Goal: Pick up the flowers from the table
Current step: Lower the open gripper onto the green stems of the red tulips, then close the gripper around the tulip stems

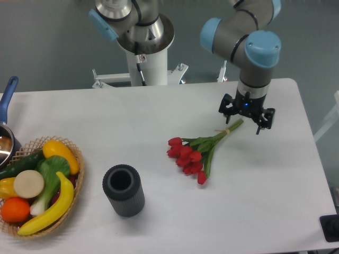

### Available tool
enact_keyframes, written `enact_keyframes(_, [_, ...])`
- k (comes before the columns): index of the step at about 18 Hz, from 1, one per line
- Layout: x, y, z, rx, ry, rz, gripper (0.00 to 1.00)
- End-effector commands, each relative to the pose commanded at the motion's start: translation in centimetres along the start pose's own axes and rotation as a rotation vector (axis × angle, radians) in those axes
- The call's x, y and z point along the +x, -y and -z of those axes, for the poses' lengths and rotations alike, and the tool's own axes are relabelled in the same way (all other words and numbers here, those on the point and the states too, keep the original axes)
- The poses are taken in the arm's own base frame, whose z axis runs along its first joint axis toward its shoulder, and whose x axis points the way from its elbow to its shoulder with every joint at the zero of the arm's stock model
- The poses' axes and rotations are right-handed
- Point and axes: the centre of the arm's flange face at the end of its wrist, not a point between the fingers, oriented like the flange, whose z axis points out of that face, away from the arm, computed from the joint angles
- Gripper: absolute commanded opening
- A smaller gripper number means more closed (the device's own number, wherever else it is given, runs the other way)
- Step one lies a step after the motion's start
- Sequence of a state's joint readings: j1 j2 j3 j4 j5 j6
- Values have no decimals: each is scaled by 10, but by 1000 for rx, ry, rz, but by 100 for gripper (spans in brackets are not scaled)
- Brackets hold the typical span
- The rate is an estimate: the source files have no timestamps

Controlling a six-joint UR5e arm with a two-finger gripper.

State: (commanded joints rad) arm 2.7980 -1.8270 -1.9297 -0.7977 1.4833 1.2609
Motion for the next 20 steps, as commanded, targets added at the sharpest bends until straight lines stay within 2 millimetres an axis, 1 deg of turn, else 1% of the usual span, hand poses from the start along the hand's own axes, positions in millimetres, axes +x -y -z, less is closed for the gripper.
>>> enact_keyframes(3, [4,1,-6,-5,-18,-9,100])
enact_keyframes(4, [8,2,-11,-12,-29,-31,100])
enact_keyframes(6, [14,7,-27,-21,-60,-115,100])
enact_keyframes(8, [19,9,-42,-27,-89,-139,100])
enact_keyframes(10, [27,19,-51,-31,-106,-161,100])
enact_keyframes(11, [40,23,-63,-39,-140,-176,100])
enact_keyframes(13, [47,25,-69,-43,-154,-181,100])
enact_keyframes(18, [51,31,-83,-50,-173,-182,100])
enact_keyframes(19, [51,31,-85,-51,-175,-177,88])
enact_keyframes(20, [51,31,-85,-51,-175,-175,69])
